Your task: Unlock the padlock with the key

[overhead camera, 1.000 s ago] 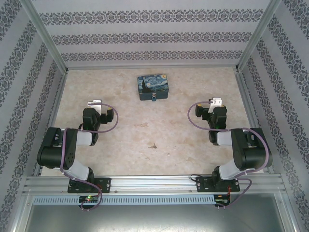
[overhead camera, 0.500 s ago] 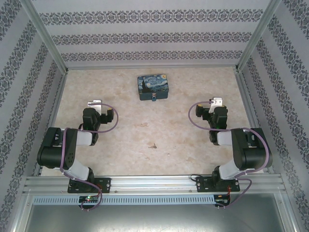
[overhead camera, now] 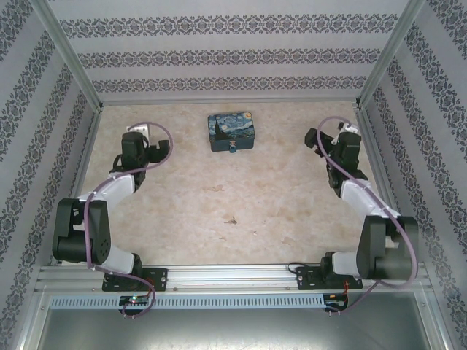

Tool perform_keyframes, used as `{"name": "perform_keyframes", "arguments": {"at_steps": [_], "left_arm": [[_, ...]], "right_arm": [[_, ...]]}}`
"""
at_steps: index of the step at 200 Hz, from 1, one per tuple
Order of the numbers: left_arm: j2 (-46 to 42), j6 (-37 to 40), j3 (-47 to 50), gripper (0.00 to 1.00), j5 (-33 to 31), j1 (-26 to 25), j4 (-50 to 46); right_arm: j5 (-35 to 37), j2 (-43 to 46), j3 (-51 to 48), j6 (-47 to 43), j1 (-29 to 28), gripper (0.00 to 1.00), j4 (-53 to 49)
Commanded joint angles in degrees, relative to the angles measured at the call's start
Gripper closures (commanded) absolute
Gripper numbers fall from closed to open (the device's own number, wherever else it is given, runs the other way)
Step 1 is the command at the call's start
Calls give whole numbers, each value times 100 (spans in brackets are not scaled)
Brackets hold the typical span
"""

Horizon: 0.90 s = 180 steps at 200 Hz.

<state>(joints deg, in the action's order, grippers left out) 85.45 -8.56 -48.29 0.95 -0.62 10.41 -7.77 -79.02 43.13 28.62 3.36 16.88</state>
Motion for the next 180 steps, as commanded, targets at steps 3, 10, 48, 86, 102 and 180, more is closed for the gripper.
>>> {"name": "perform_keyframes", "arguments": {"at_steps": [3, 10, 48, 86, 102, 180], "left_arm": [[473, -1098, -943, 0, 699, 62, -1676], [645, -1283, -1184, 0, 985, 62, -1810], [1365, -2406, -1886, 0, 2140, -59, -1342], [2320, -3149, -2740, 0, 2831, -254, -1054], [2616, -3336, -2994, 0, 2896, -374, -930], [3877, -3964, -4097, 0, 2982, -916, -492]], "right_arm": [[-1642, -780, 644, 1055, -86, 2, -599], [-1900, -1058, 880, 1230, -133, 2, -601], [-2607, -2399, 2114, 2066, -513, 7, -462], [-2501, -3317, 2940, 2694, -830, 10, -337], [-2460, -3618, 3205, 2862, -937, 11, -283], [-2361, -4522, 4097, 3277, -1292, 19, -239]]}}
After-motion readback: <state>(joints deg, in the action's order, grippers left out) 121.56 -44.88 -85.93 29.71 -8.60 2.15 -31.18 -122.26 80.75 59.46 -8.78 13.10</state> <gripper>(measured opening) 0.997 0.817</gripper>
